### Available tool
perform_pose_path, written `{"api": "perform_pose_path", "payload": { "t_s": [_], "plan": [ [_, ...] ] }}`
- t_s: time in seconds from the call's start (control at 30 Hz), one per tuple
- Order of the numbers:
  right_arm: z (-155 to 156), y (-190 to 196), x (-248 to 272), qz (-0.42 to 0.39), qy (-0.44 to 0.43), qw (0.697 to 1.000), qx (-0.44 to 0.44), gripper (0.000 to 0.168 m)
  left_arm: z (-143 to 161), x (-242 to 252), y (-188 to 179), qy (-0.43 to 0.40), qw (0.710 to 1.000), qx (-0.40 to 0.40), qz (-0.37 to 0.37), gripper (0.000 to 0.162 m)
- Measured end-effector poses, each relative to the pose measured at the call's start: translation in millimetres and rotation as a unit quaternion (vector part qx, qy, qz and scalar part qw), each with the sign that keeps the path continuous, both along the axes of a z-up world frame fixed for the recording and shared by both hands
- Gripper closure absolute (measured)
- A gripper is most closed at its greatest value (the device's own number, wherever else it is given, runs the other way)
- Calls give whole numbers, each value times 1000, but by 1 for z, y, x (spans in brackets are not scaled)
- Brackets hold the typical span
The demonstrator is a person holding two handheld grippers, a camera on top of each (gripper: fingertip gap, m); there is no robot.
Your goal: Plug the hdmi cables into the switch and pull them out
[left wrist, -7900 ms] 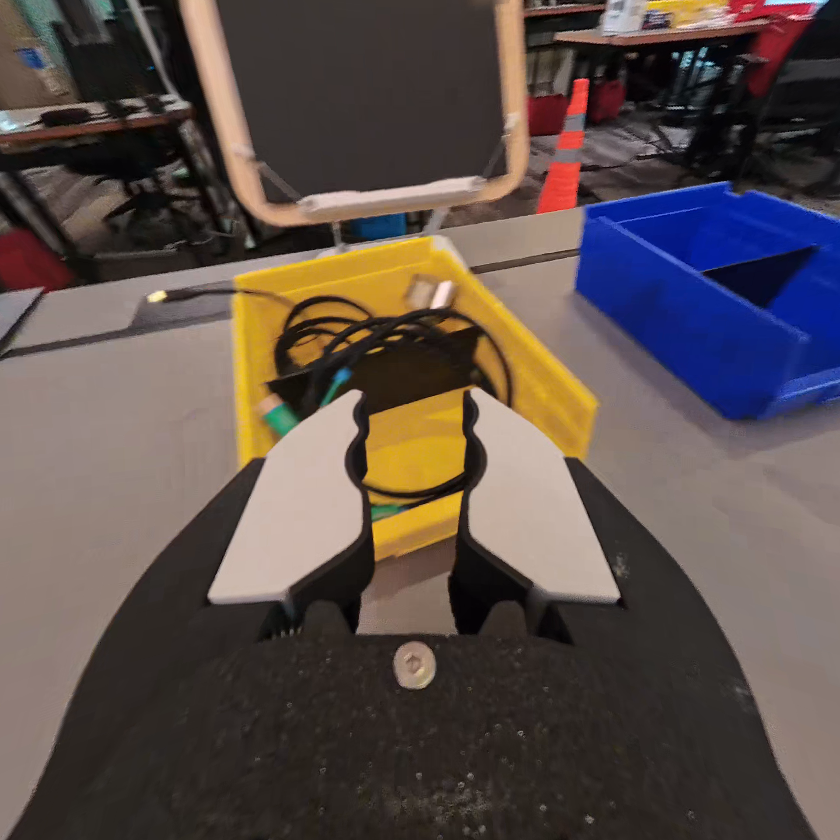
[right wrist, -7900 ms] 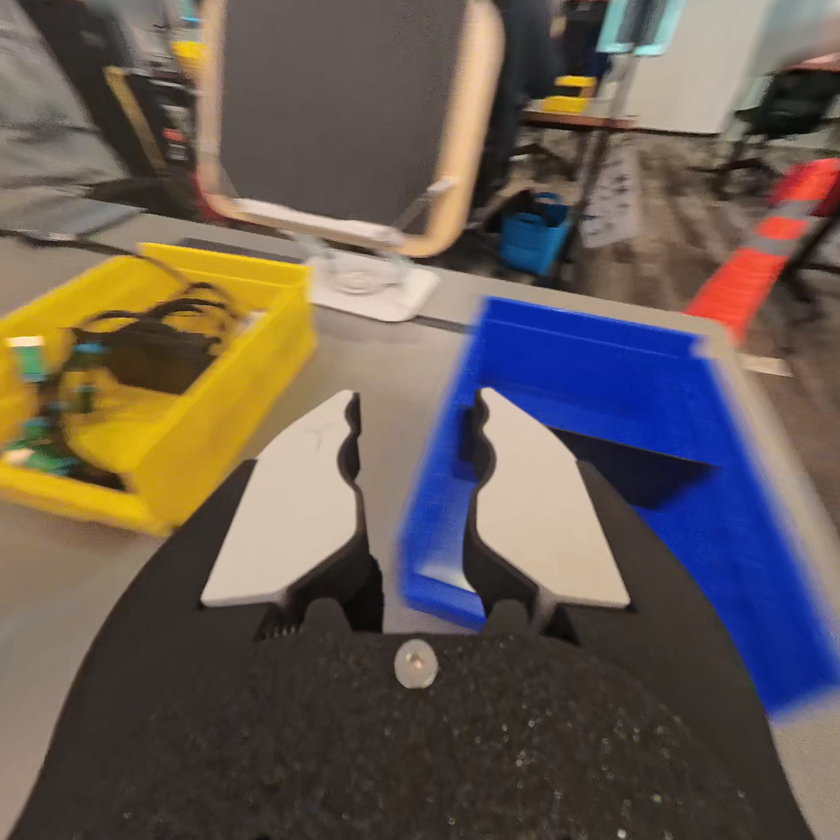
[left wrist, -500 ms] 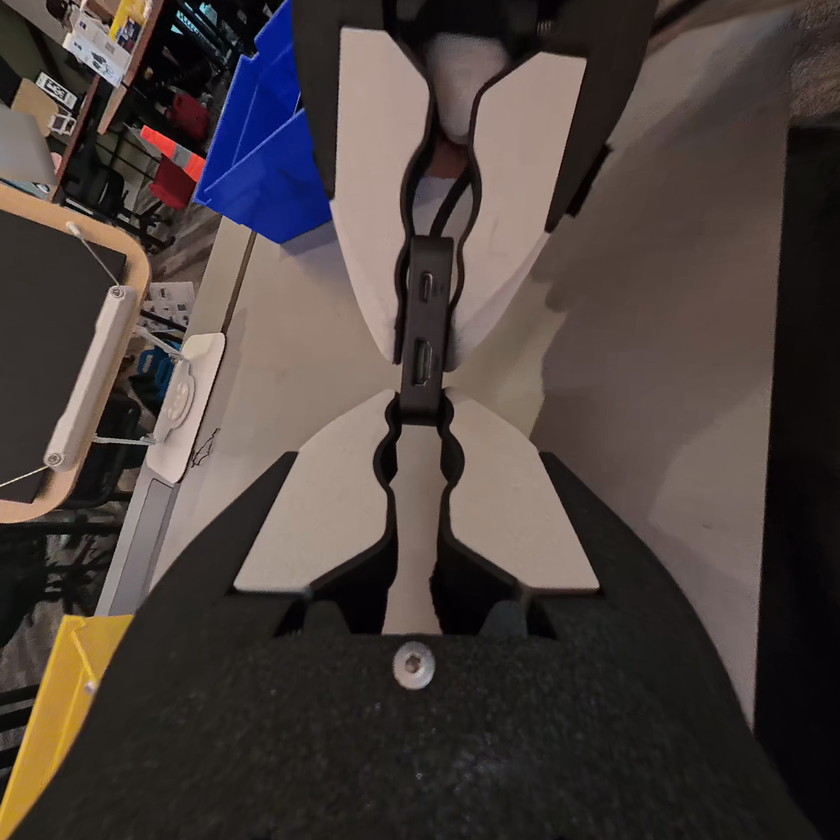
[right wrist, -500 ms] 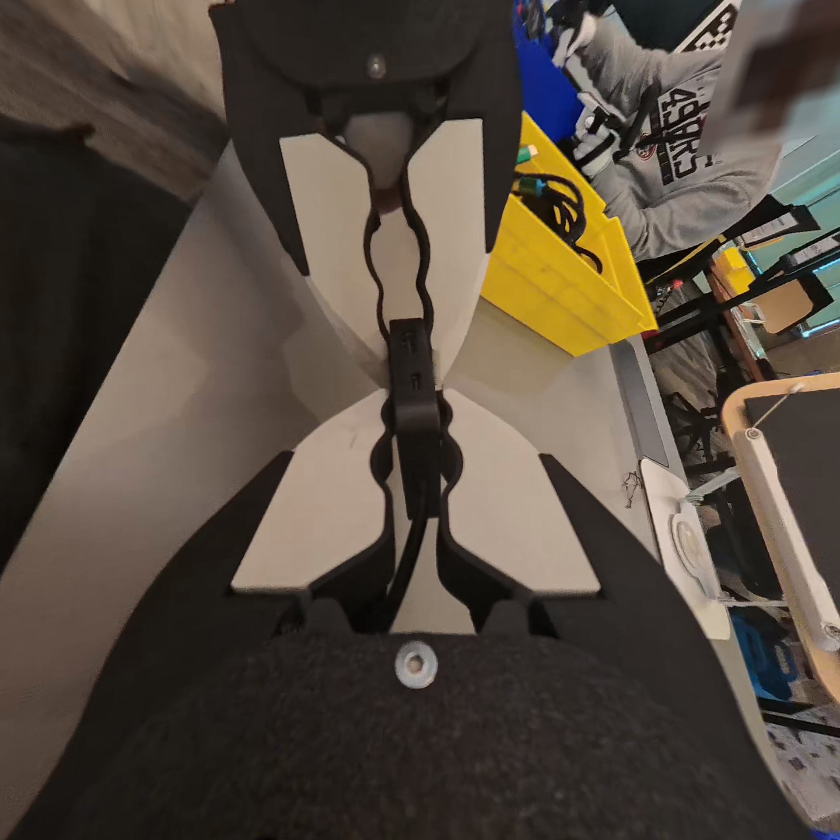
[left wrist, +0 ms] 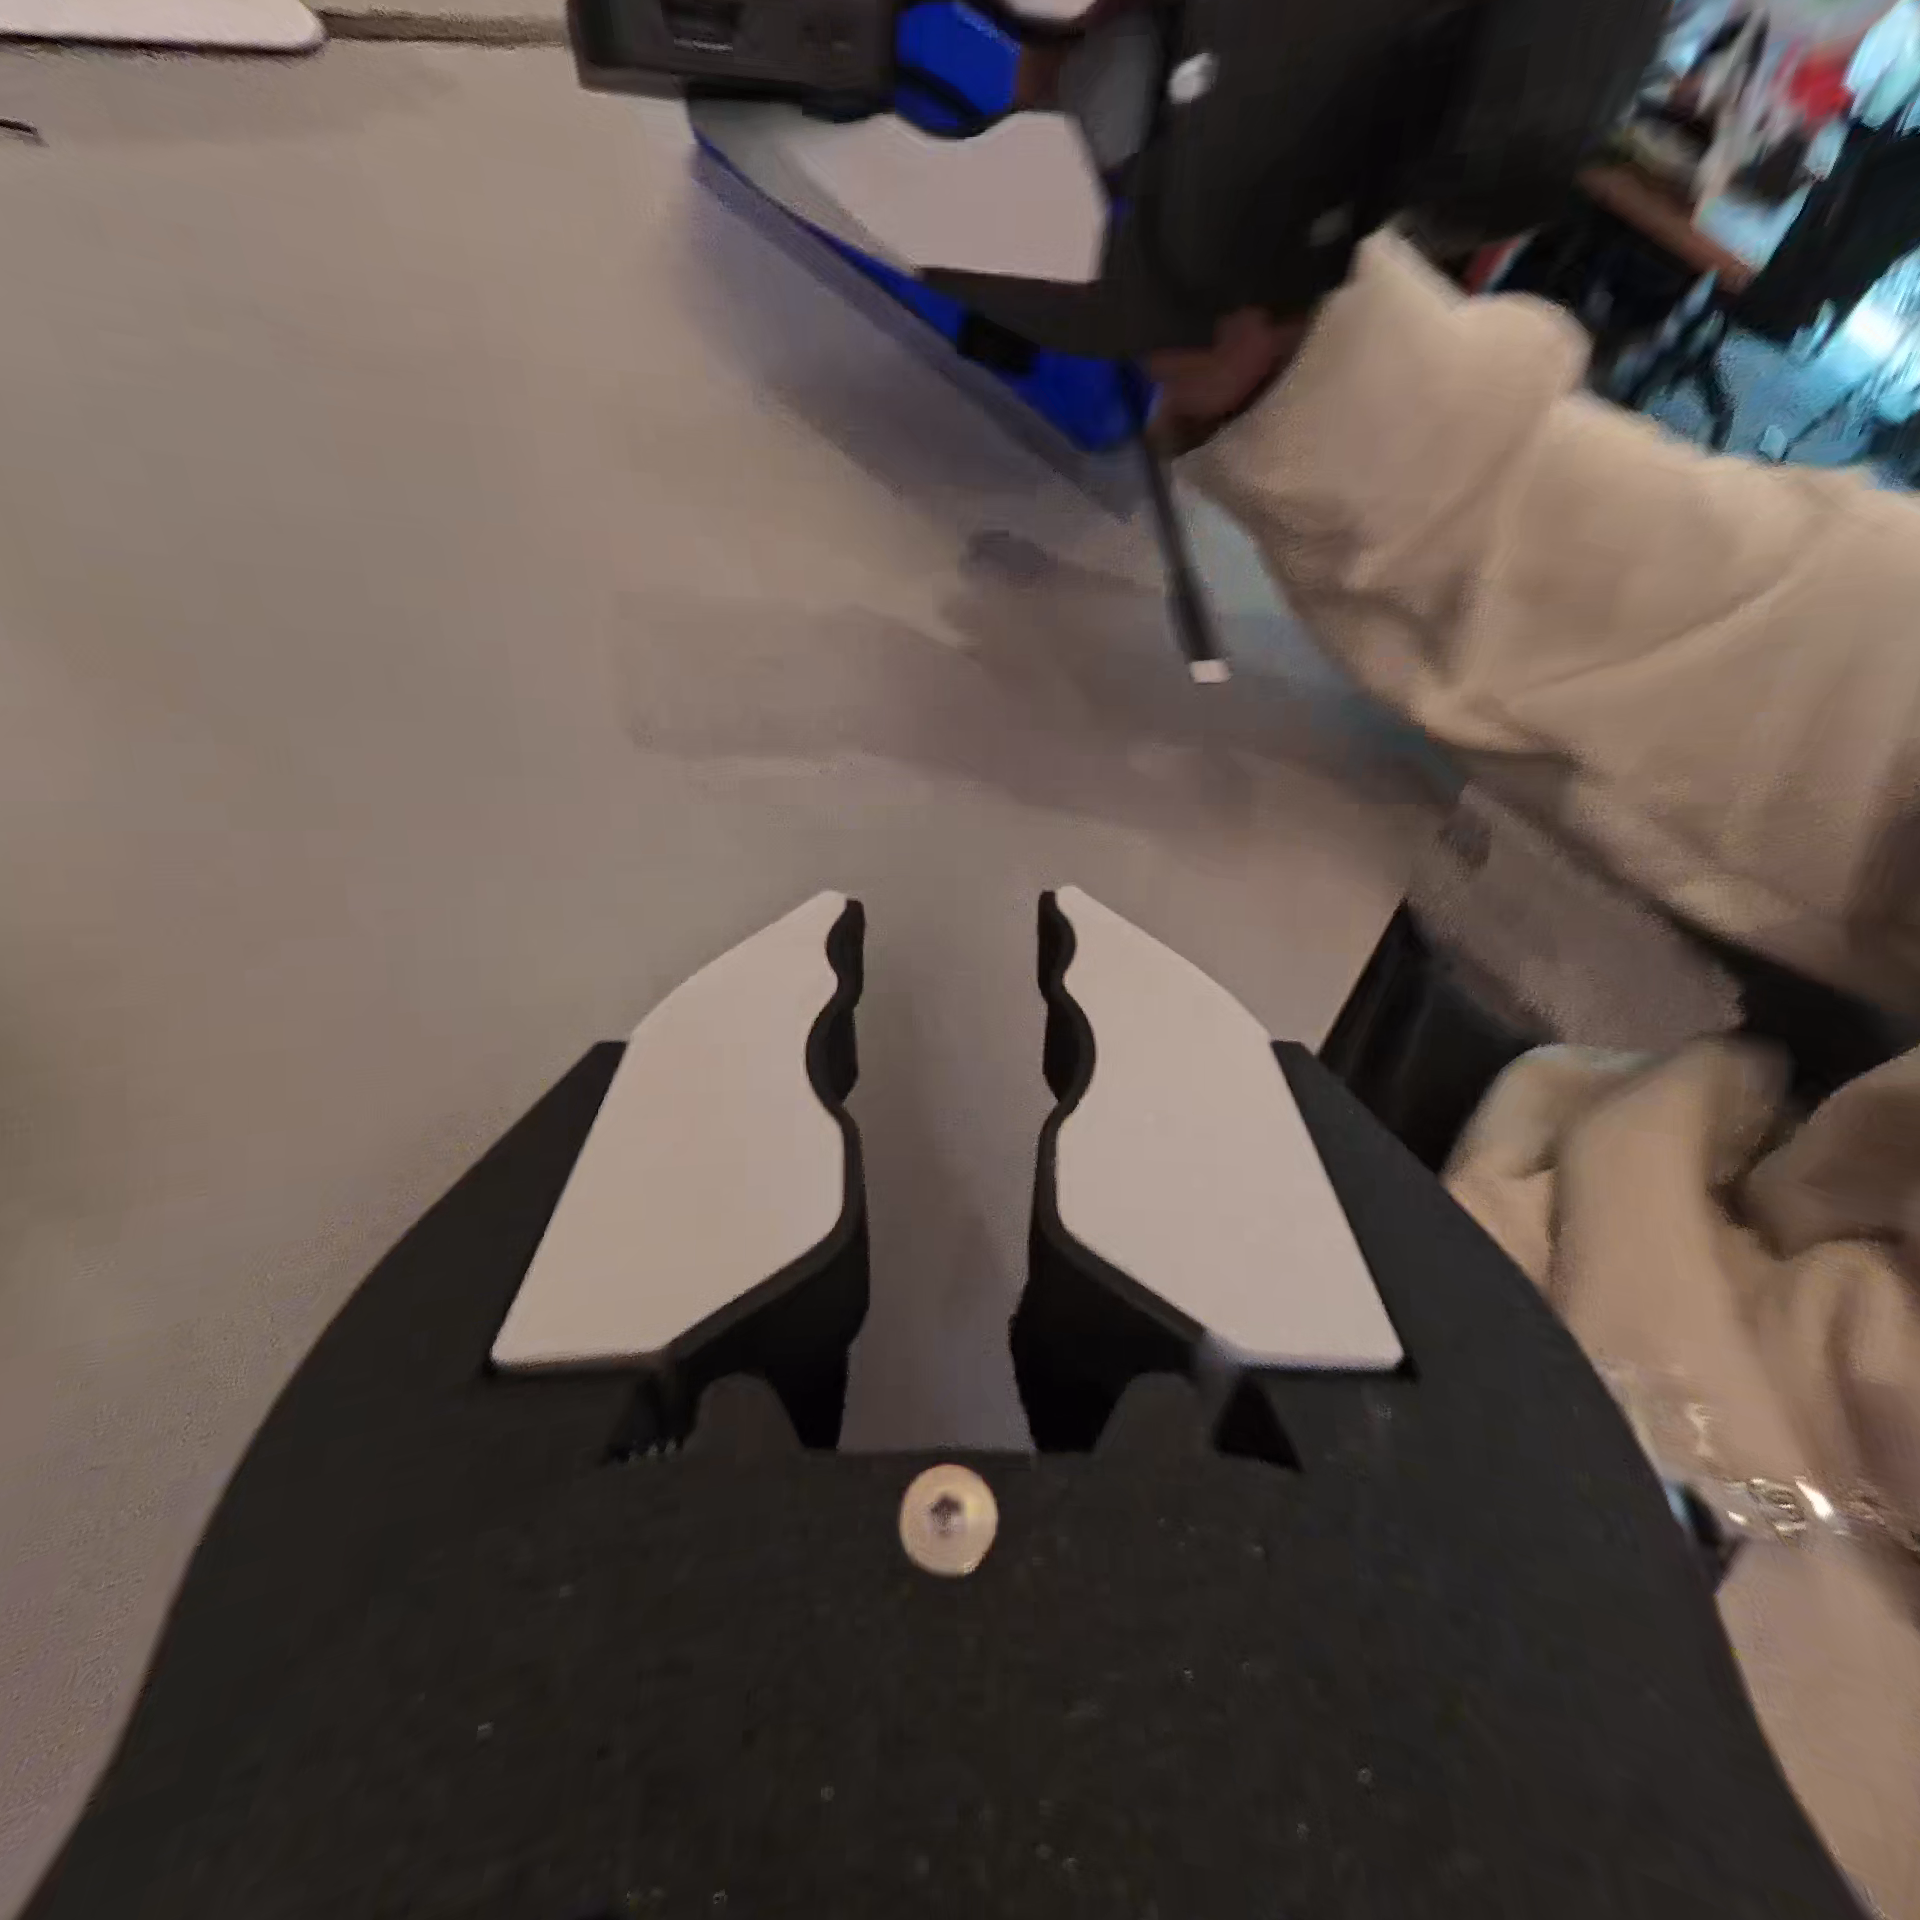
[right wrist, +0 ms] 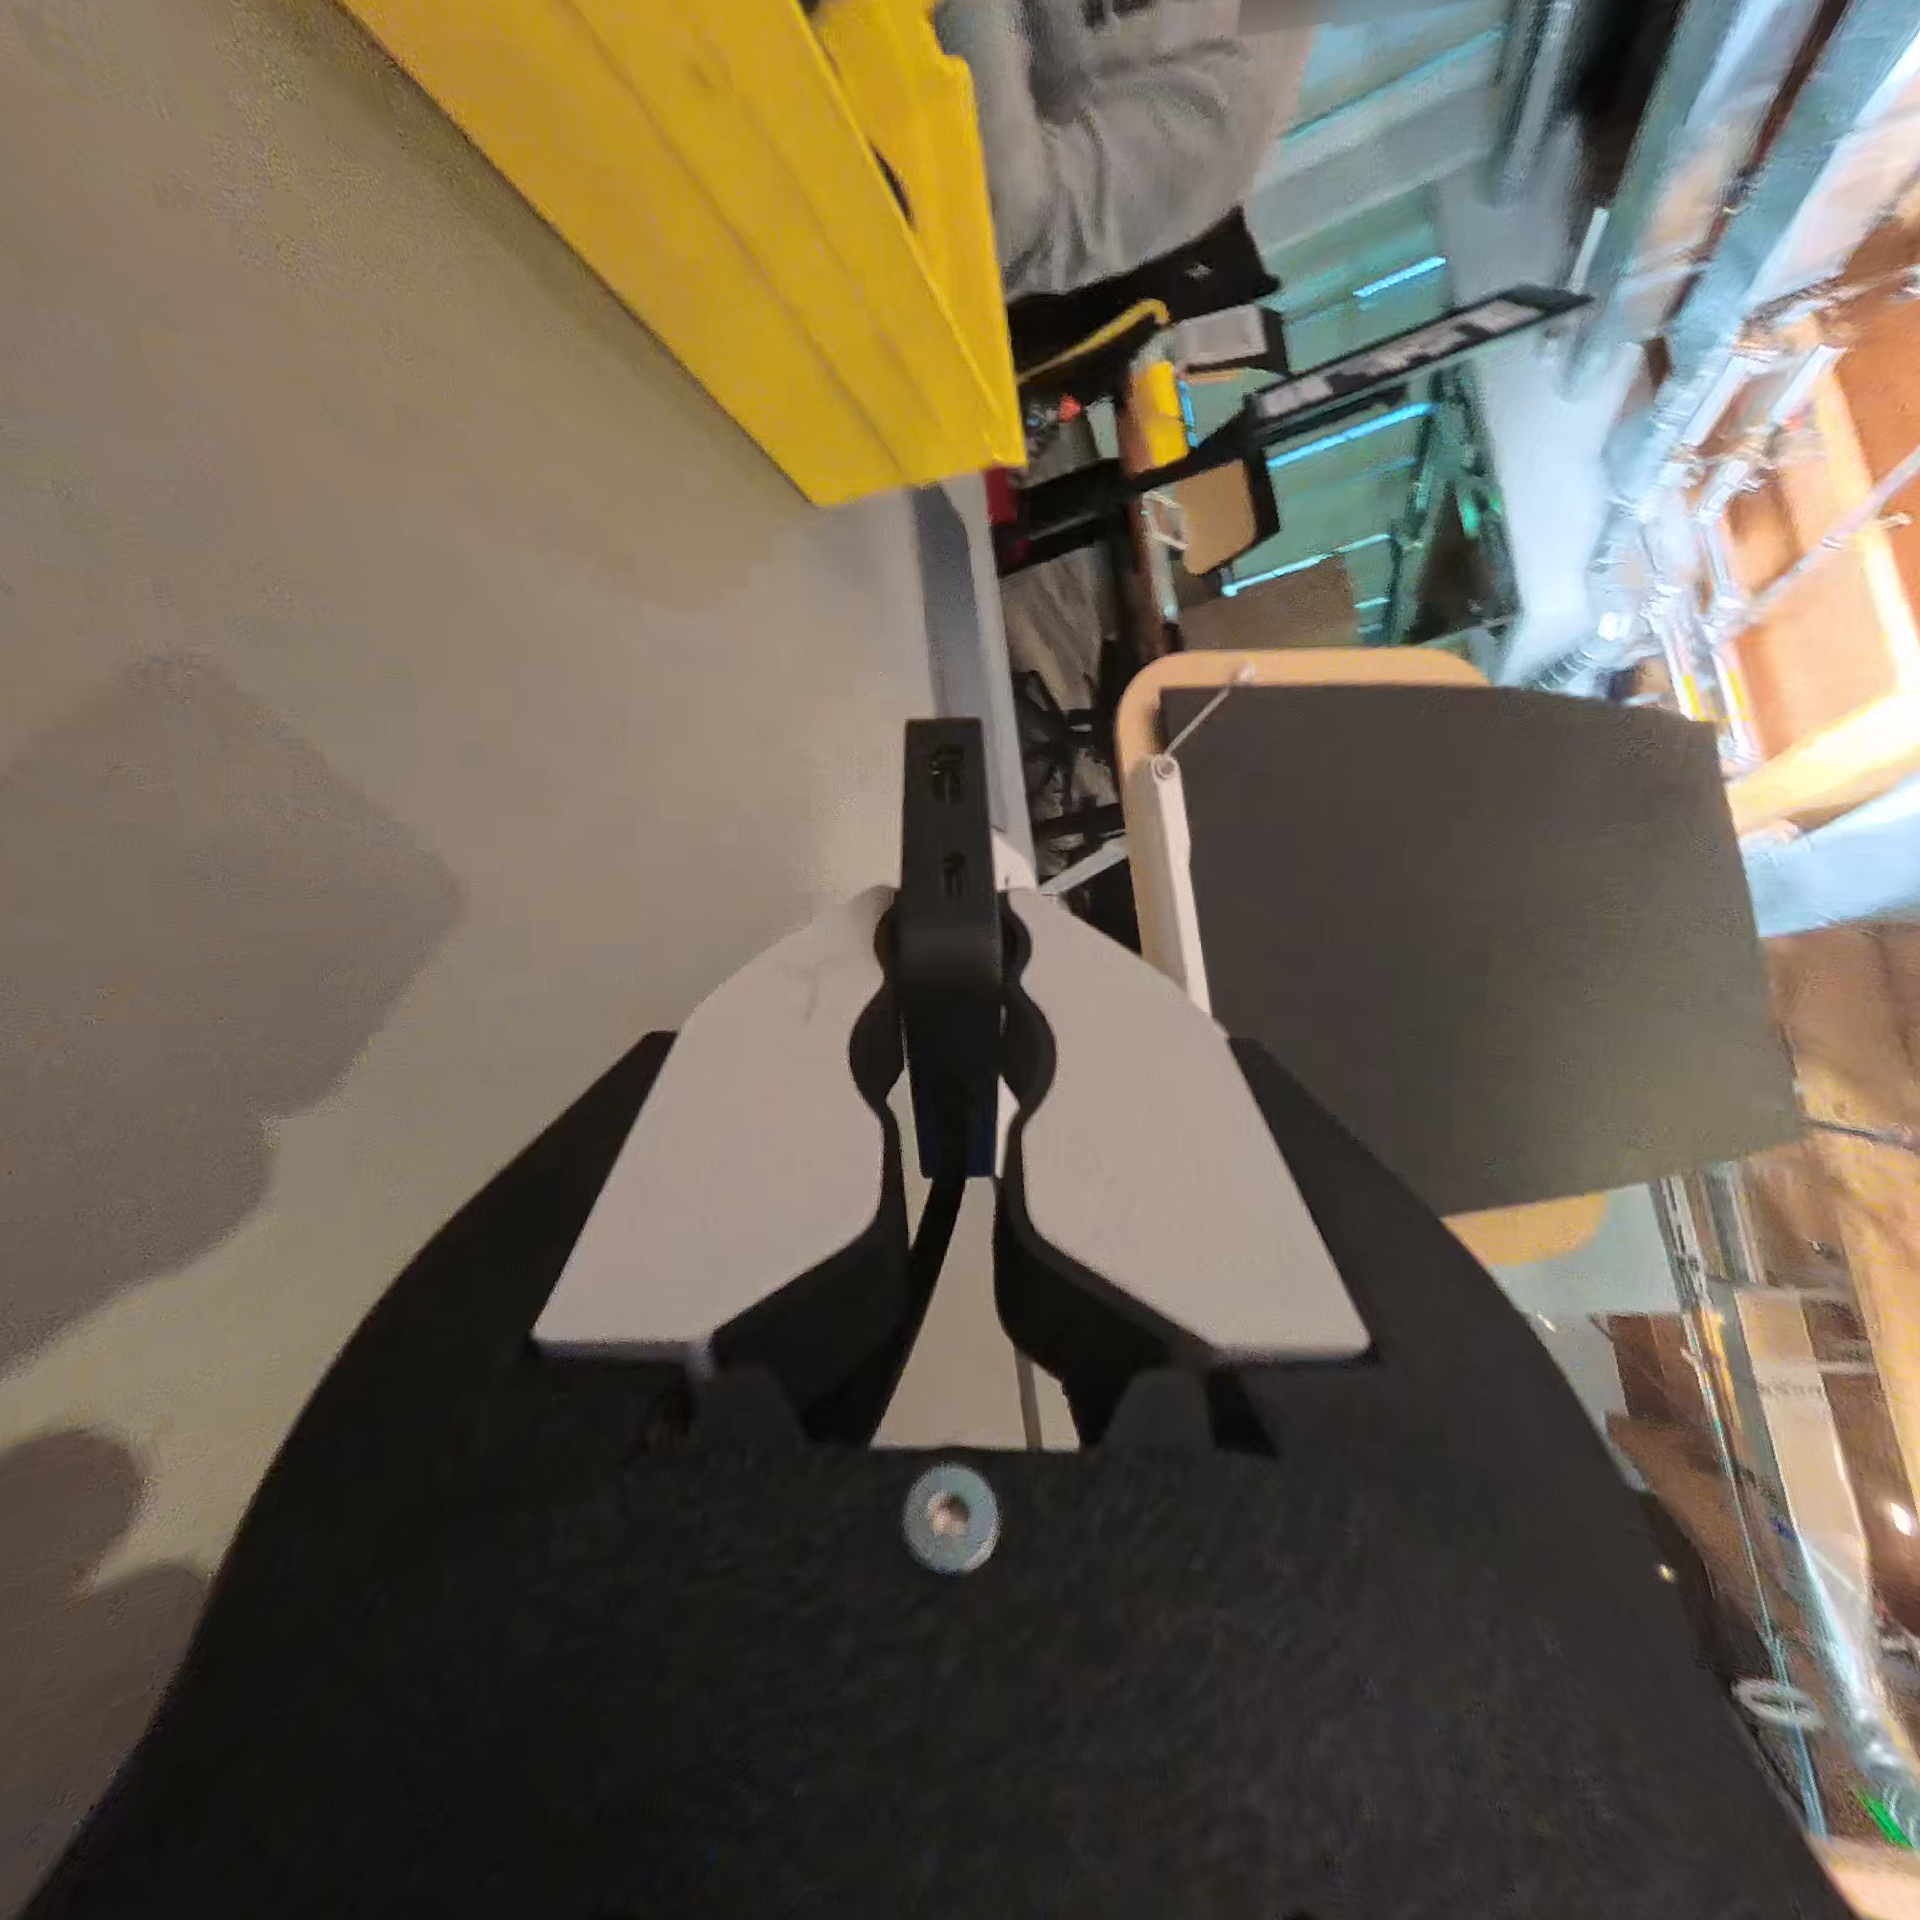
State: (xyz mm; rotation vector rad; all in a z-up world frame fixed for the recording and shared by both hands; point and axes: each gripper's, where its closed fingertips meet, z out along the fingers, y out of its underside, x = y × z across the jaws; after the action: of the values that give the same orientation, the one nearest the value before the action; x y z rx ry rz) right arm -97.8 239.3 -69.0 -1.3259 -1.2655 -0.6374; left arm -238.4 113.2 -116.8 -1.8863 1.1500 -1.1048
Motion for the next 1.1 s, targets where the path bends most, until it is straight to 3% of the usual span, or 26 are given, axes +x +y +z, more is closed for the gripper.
{"api": "perform_pose_path", "payload": {
  "t_s": [0.1,0.2,0.33,0.63,0.8,0.9,1.0,1.07,1.1],
  "plan": [
    [-21,46,12,-18,30,999,27,155,2,-25,-7,-20,999,-4,50,132],
    [-36,69,11,-29,44,997,64,155,-17,-50,-14,11,996,-1,87,130],
    [-32,64,-8,19,60,995,71,154,-26,-64,-7,22,992,-32,117,120],
    [-41,68,0,11,93,995,22,154,-19,-94,48,24,976,-3,218,124],
    [-44,68,-1,10,84,996,19,154,0,-103,65,-19,980,-16,197,117],
    [-46,68,-2,7,71,997,21,154,19,-123,107,19,982,26,184,119],
    [-48,68,-2,7,67,998,17,154,36,-130,153,98,984,75,125,123],
    [-49,69,-1,6,69,998,14,154,24,-129,183,163,981,17,105,121],
    [-49,70,0,4,69,998,12,154,21,-122,197,165,980,-26,107,110]
  ]
}}
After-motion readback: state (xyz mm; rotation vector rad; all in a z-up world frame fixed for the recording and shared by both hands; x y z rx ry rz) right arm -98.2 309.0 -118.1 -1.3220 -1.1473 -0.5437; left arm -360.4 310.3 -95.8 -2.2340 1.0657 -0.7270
